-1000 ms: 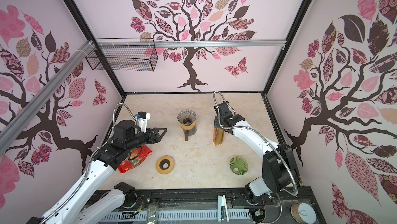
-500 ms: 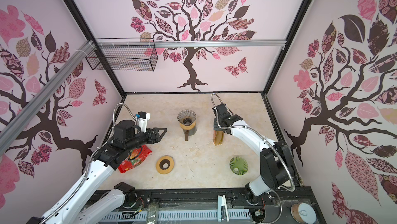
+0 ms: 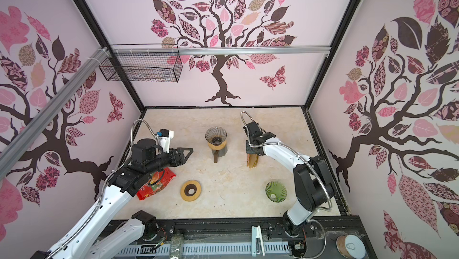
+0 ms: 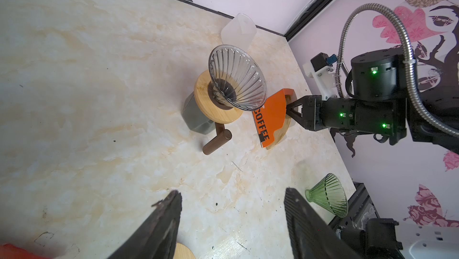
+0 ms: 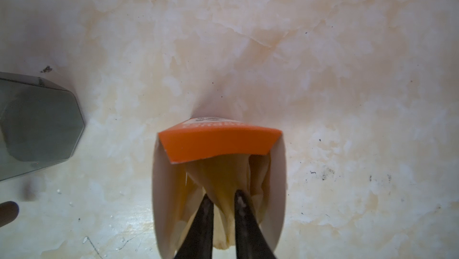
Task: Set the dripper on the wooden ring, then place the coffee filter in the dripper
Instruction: 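Close the right gripper on a paper filter inside the pack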
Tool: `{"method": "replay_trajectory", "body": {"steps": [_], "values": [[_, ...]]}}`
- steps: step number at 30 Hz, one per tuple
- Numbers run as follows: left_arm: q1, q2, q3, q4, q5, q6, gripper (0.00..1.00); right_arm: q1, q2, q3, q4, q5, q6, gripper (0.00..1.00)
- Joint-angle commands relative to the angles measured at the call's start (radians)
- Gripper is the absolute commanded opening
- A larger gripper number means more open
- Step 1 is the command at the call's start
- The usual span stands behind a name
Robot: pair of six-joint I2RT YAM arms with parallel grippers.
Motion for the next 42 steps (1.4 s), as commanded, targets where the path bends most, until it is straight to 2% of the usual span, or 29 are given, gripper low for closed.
{"method": "replay_trajectory", "body": {"steps": [1,12,16,27,42], "values": [[0.005,-0.003,-0.027,0.026,0.008,0.005,0.68,0.011,0.015,0.044,-0.012,-0.014,-0.011,0.20],[0.005,-0.002,-0.029,0.026,0.008,0.004,0.69,0.023,0.001,0.036,-0.002,0.004,-0.016,0.20],[0.006,-0.001,-0.028,0.025,0.008,0.004,0.69,0.043,-0.012,0.036,-0.006,0.055,-0.015,0.19],[0.006,-0.001,-0.028,0.026,0.009,0.004,0.69,0.063,-0.008,0.037,-0.005,0.101,-0.020,0.18],[0.007,-0.001,-0.027,0.026,0.008,0.003,0.69,0.062,0.010,0.033,0.008,0.061,-0.022,0.15]]}}
